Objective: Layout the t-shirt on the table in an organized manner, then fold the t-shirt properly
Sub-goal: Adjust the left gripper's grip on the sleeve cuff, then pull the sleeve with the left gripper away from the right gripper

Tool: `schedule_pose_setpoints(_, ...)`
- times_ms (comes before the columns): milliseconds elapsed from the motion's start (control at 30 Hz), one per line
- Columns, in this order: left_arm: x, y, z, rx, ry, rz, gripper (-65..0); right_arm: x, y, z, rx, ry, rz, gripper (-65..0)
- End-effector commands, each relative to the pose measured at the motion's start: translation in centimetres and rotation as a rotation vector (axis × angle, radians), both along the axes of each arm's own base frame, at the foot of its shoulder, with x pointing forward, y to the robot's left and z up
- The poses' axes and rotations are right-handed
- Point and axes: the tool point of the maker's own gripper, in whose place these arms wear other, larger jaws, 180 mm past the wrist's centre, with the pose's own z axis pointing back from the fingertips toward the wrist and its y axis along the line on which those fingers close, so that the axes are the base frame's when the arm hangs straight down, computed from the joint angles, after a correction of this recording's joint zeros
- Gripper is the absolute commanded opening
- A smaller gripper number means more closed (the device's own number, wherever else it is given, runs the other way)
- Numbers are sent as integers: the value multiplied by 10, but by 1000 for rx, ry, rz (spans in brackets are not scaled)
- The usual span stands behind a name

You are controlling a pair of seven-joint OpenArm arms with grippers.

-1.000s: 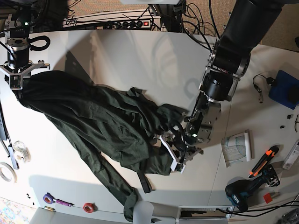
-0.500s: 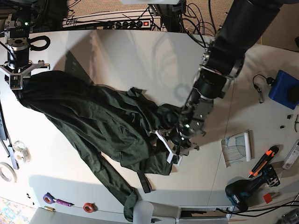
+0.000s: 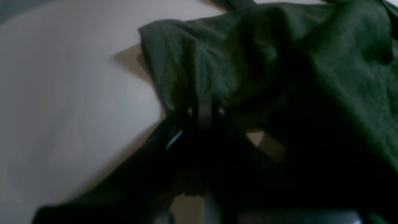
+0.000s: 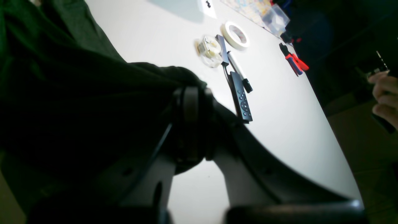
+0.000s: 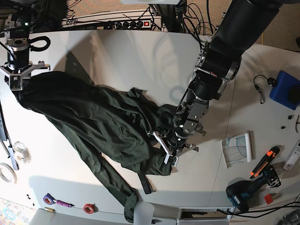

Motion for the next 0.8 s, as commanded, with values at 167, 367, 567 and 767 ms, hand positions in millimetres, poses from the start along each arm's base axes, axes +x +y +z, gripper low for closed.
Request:
schedule_pose_setpoints(167,2,5,16,-57,15,-140,-650,4,1,17,-33,-53,17,-650)
schedule_pose_setpoints(367,13,34,65,-148,-51,-181,-650,4,1,17,-33,-53,17,-650)
schedule_pose_setpoints(567,10,39,142,-181,-165,-327,-650,4,1,17,-33,-56,18,-650)
schedule_pose_setpoints(767,-6,36,201,-193,-254,-427,-650,4,1,17,-33,-55,17,-650)
